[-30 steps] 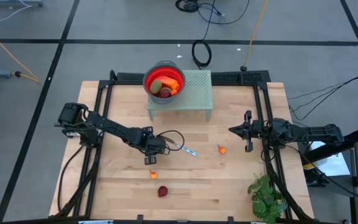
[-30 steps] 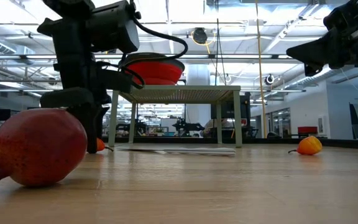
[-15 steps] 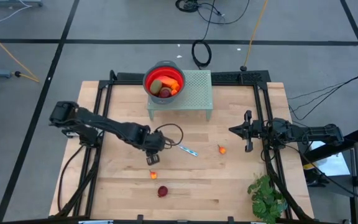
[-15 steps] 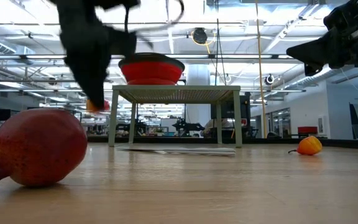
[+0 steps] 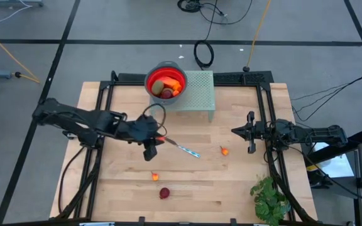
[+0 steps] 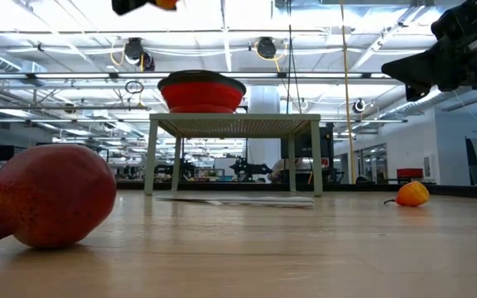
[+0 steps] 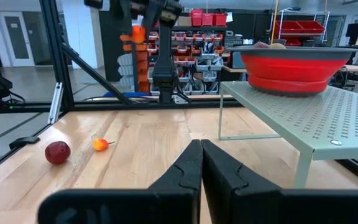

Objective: Pick & Place Fruit
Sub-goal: Put the peach into the red strainer bowl

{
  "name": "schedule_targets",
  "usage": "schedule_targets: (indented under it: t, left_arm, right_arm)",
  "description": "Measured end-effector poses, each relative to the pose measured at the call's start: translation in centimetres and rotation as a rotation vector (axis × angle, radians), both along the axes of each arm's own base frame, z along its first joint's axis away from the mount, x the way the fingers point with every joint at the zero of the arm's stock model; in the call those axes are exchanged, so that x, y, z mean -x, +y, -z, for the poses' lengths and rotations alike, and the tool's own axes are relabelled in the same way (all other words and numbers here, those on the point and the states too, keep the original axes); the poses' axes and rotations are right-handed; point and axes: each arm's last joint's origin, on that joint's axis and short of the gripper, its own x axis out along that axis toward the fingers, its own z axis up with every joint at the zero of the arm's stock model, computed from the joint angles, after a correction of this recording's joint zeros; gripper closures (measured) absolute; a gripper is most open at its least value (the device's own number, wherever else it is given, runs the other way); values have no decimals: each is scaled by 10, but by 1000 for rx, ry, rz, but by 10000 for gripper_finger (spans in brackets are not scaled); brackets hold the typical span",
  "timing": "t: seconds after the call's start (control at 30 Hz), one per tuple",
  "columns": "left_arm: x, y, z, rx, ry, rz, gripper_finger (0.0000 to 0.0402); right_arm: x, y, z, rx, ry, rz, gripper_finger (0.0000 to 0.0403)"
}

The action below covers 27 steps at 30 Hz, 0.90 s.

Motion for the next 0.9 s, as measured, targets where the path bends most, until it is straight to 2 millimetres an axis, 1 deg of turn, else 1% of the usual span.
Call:
schedule_targets:
  t: [0.1, 0.17, 0.3, 0.43, 0.5, 0.6, 0.7, 0.9]
  left_arm:
    - [4, -2, -16, -18, -56, -15, 288]
    - [5, -4, -22, -43, -76, -8, 288]
    - [6, -7, -29, -76, -93, 27, 287]
    - [6, -7, -29, -81, -96, 31, 287]
    - [4, -7, -31, -89, -128, 27, 287]
    - [-1, -11, -41, -127, -239, 72, 287]
    - [-7, -18, -55, -187, -396, 151, 286]
    - [-10, -30, -82, -268, -677, 312, 286]
  right_arm:
    - [0, 0, 0, 0, 0, 0, 403]
    - [0, 0, 0, 0, 0, 0, 403]
    - [0, 0, 0, 0, 0, 0, 403]
    - [0, 0, 0, 0, 0, 0, 403]
    - [0, 0, 0, 0, 0, 0, 403]
    - [0, 0, 0, 0, 0, 0, 403]
    - [0, 0, 0, 0, 0, 0, 403]
    - [0, 0, 0, 0, 0, 0, 403]
